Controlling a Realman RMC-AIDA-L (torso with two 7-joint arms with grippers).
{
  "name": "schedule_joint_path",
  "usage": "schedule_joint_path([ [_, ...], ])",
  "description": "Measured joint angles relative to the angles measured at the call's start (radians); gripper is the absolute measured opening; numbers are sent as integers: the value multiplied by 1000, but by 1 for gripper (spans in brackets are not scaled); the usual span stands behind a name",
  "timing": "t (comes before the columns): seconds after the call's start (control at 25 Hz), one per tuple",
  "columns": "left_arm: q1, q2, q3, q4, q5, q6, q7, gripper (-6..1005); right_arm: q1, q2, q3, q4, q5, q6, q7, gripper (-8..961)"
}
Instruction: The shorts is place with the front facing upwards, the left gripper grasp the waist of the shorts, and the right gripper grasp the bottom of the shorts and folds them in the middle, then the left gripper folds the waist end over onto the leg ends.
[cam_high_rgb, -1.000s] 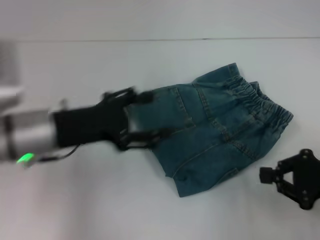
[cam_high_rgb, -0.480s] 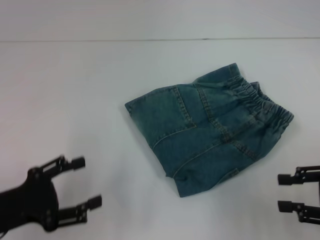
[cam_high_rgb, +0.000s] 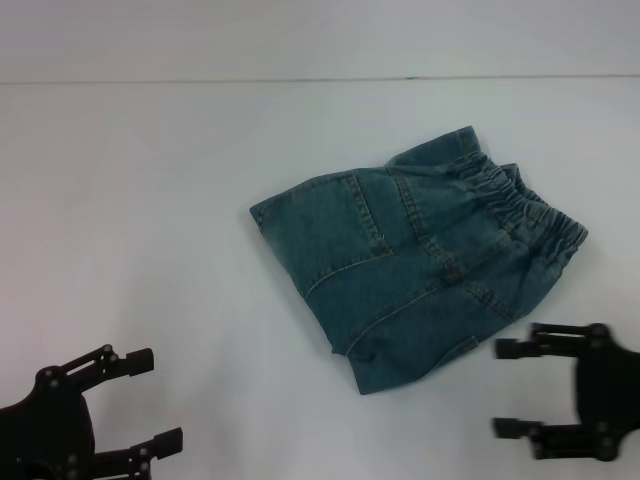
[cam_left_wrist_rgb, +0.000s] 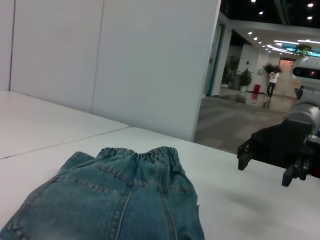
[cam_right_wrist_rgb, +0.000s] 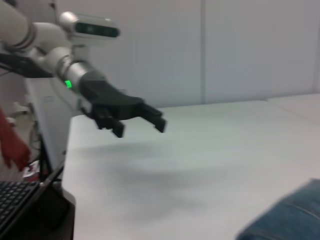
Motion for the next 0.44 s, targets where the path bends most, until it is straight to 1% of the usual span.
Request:
schedule_joint_path([
  [0.04, -2, 1, -5, -1, 3, 3, 0, 904, 16, -2, -21, 29, -2, 21, -7, 767],
  [0.12, -2, 2, -8, 1, 8, 6, -2, 904, 45, -6, -52, 76, -10, 65, -12, 767],
  [0.24, -5, 5, -10, 2, 19, 12, -5, 904, 67, -1, -74, 104, -21, 111, -27, 767],
  [0.44, -6, 8, -12, 2, 32, 18, -7, 904, 86, 0, -86, 135, -21, 120, -42, 767],
])
